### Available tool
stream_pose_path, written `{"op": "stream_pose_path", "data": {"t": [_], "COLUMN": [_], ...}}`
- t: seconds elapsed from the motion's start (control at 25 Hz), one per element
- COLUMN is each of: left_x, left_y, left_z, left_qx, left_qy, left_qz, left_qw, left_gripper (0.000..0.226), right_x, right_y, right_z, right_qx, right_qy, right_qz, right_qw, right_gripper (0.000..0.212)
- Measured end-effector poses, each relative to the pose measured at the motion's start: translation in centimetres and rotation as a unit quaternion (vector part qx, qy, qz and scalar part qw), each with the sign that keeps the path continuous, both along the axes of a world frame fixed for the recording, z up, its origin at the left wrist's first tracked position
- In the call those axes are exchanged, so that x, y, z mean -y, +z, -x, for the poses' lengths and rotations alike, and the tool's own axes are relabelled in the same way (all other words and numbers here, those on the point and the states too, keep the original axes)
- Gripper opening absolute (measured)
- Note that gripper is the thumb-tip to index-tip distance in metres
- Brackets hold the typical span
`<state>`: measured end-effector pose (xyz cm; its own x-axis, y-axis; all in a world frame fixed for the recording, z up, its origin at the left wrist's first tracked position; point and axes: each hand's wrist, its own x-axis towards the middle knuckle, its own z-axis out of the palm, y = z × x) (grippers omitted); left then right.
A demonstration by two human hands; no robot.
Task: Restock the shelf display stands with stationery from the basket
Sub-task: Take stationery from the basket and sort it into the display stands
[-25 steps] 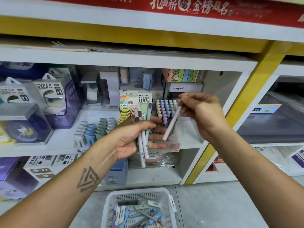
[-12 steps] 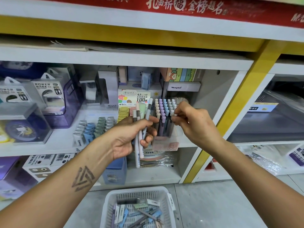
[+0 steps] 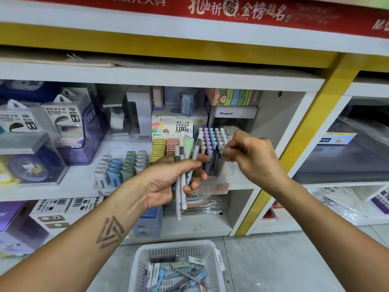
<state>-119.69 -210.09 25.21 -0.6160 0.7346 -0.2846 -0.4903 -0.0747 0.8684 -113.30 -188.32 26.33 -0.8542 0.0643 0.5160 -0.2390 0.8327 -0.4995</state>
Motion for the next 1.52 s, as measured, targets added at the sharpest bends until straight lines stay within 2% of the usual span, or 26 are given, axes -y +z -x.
{"op": "stream_pose_path", "data": {"t": [0.16,0.44,0.6,0.68,0.72,0.8,0.88,0.96,1.08,1.12,1.16,1.28,1.36,1.4,1.52], "left_x": [0.2,0.2,0.1,0.1,0.1,0.1,-0.1,-0.2,0.0,0.2,0.3,0.3,0.2,0.1,-0.1], "left_y": [0.0,0.0,-0.3,-0.5,-0.5,-0.5,-0.6,-0.5,-0.5,-0.5,-0.6,-0.7,-0.7,-0.6,-0.7], "left_z": [0.2,0.3,0.3,0.3,0.3,0.2,0.1,-0.1,0.2,0.3,0.5,0.7,0.7,0.7,0.7], "left_qx": [-0.005,-0.002,-0.006,-0.014,-0.016,-0.018,-0.029,-0.034,-0.012,-0.006,-0.004,-0.007,-0.01,-0.012,-0.014], "left_qy": [0.001,-0.005,-0.02,-0.033,-0.043,-0.065,-0.084,-0.101,-0.095,-0.081,-0.065,-0.036,-0.032,-0.032,-0.033], "left_qz": [-0.005,-0.005,-0.008,-0.011,-0.013,-0.014,-0.011,-0.012,-0.013,-0.006,0.003,0.02,0.02,0.02,0.021], "left_qw": [1.0,1.0,1.0,0.999,0.999,0.998,0.996,0.994,0.995,0.997,0.998,0.999,0.999,0.999,0.999], "left_gripper": [0.025,0.025,0.025,0.024,0.024,0.025,0.026,0.027,0.026,0.025,0.024,0.021,0.022,0.022,0.023], "right_x": [-0.4,-0.6,0.0,0.1,0.3,1.1,2.0,2.5,1.3,0.5,-0.2,-1.1,-0.8,-0.8,-1.0], "right_y": [-0.2,0.2,-0.2,0.0,0.4,1.2,1.4,1.4,2.4,2.9,3.1,2.6,1.9,1.8,2.3], "right_z": [0.1,-0.3,-0.3,0.0,0.1,0.4,0.9,1.3,1.4,1.3,1.1,0.5,0.2,0.1,0.3], "right_qx": [-0.003,0.016,0.058,0.049,0.04,0.067,0.118,0.129,0.042,0.005,-0.021,-0.02,-0.005,-0.008,-0.066], "right_qy": [-0.018,0.013,-0.015,-0.037,-0.047,-0.039,0.003,0.028,0.002,-0.026,-0.056,-0.104,-0.105,-0.102,-0.098], "right_qz": [0.021,0.023,-0.058,-0.104,-0.08,0.102,0.291,0.391,0.498,0.499,0.465,0.264,0.154,0.134,0.163], "right_qw": [1.0,1.0,0.996,0.993,0.995,0.992,0.949,0.911,0.866,0.866,0.883,0.959,0.982,0.986,0.98], "right_gripper": [0.019,0.025,0.006,0.016,0.019,0.024,0.025,0.016,0.007,0.008,0.009,0.013,0.016,0.016,0.014]}}
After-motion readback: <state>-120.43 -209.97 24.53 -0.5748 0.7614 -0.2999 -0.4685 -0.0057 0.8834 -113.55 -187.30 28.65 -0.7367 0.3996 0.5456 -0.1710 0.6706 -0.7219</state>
